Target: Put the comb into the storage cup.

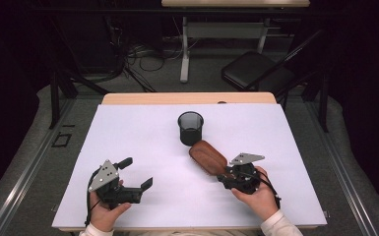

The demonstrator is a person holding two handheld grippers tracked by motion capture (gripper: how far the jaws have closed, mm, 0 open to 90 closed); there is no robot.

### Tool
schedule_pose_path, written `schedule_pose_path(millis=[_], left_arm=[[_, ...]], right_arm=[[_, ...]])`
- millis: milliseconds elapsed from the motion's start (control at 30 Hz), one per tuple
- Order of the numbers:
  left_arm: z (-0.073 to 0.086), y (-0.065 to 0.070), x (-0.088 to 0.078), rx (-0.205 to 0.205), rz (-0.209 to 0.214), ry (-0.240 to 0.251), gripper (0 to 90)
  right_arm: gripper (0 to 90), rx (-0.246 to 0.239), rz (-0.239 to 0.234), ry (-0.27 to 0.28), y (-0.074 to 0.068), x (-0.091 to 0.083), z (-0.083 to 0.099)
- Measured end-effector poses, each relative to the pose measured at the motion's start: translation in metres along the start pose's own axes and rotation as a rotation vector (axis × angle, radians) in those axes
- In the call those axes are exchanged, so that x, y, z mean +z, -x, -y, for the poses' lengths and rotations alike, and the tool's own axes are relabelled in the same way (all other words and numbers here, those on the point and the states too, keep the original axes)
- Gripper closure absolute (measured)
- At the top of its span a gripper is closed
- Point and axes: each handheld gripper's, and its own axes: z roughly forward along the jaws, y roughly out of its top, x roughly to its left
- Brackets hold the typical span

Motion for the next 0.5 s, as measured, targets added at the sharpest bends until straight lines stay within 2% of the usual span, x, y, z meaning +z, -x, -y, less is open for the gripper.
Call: schedule_pose_path(millis=[200, 500], left_arm=[[0.0000, 0.0000, 0.0001, 0.001, -0.002, 0.001, 0.8], [0.0001, 0.0000, 0.0003, 0.002, -0.002, 0.000, 0.8]], right_arm=[[42.7, -0.031, 0.007, 0.020, 0.0012, -0.0002, -0.0014], [35.5, -0.057, 0.005, 0.039, 0.0036, -0.0020, -0.0033]])
